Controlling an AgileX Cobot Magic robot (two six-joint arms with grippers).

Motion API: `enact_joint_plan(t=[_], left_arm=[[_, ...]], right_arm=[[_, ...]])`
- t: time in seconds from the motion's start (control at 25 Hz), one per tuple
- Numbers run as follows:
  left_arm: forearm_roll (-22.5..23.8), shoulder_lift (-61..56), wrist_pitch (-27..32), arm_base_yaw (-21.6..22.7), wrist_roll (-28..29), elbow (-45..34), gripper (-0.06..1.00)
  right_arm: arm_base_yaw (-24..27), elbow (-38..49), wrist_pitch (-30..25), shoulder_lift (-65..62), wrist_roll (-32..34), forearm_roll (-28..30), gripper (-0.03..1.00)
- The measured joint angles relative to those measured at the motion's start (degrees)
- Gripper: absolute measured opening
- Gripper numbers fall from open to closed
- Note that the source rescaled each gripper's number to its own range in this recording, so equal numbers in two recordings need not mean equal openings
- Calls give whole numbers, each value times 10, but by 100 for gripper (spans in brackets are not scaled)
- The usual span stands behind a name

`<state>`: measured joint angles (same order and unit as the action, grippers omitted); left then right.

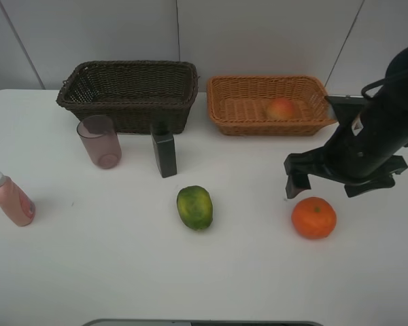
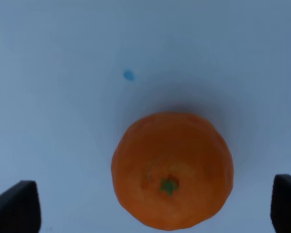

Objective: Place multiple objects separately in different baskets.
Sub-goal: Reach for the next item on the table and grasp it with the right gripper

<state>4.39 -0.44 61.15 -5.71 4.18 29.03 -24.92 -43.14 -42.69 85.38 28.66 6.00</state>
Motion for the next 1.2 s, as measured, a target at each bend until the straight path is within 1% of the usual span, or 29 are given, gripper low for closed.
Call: enact_joint_plan(t=[0.2,0.84,1.2], left_arm=[[0,0,0,0,0,0,94],[0,0,0,0,0,0,94],[0,0,0,0,0,0,94]], right_arm=[[0,10,16,24,19,0,100],[0,11,62,122,20,-2,100],[0,11,75,160,21,-3,100]])
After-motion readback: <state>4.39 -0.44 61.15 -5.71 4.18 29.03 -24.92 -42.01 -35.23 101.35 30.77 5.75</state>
